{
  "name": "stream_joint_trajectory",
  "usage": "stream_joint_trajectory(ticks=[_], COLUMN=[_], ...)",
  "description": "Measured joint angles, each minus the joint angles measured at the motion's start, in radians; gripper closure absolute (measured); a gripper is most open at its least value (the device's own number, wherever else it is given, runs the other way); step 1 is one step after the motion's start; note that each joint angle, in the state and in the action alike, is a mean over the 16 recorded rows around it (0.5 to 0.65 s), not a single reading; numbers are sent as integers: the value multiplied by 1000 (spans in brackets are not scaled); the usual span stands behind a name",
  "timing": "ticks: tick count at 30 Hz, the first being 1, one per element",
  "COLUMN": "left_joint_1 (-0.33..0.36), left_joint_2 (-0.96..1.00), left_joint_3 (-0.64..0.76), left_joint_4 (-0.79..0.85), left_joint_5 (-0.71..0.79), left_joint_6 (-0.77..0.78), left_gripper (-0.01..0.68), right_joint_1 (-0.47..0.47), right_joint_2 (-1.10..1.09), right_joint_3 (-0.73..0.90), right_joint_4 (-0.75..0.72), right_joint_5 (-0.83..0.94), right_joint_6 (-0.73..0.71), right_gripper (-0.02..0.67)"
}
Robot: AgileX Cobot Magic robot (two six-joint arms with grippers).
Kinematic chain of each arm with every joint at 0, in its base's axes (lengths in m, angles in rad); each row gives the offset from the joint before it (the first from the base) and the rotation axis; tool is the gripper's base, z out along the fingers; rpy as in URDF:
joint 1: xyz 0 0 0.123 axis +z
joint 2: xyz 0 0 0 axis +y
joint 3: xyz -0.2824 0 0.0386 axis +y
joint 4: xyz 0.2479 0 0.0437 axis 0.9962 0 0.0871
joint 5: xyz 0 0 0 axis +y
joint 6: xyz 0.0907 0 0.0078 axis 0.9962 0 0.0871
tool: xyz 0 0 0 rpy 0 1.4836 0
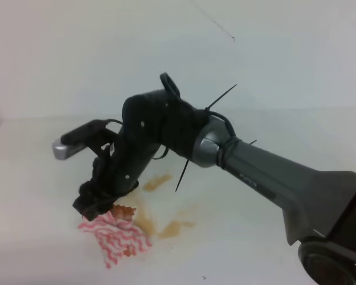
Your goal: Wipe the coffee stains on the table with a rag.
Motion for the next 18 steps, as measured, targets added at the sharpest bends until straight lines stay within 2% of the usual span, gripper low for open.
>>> stream_joint_trajectory(ticks=[3, 6, 18], left_joint_1=[0, 0, 0], left_joint_2=[0, 0, 0], left_joint_3=[0, 0, 0], left_joint_4=[0, 0, 0], left_joint_5=[0, 0, 0], left_joint_6=[0, 0, 0], left_gripper=[672, 672, 672], right_joint_1=[6, 13, 23], right_joint_2=[0, 8, 80], right_joint_3=[-16, -23, -28], right_joint_4=[12, 12, -94], right_joint_5=[6, 9, 6], right_joint_6=[-13, -17, 53], right_gripper=[313, 296, 368])
